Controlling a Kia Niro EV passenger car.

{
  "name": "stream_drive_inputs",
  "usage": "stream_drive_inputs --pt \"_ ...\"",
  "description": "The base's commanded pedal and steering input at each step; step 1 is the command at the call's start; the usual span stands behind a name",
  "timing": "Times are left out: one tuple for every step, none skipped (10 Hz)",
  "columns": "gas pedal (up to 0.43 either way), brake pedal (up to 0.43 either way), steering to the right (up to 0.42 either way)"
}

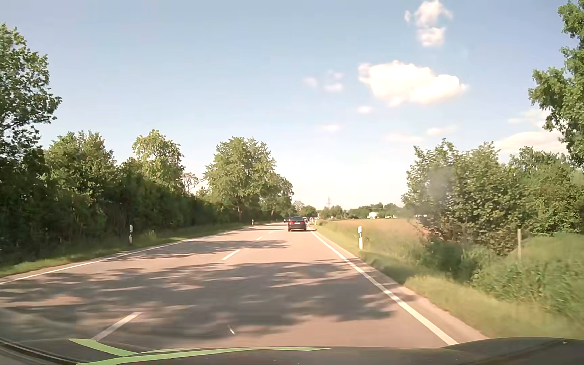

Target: Follow the waypoints while adhering to traffic rules and regulations

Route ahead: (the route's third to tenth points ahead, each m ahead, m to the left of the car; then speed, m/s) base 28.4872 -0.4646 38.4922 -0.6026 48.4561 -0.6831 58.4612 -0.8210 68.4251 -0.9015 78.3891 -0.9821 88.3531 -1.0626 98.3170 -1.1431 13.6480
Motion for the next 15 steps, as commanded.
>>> stream_drive_inputs --pt "0.028 0.000 0.003" --pt "0.020 0.000 0.003" --pt "0.008 0.000 0.003" --pt "0.008 0.000 0.003" --pt "0.000 0.000 0.003" --pt "0.000 0.000 0.003" --pt "0.000 0.000 0.003" --pt "0.000 0.000 0.003" --pt "0.000 0.000 0.003" --pt "0.000 0.000 0.003" --pt "0.000 0.000 0.003" --pt "0.000 0.000 0.003" --pt "0.000 0.000 0.003" --pt "0.000 0.000 0.003" --pt "0.000 0.000 0.003"
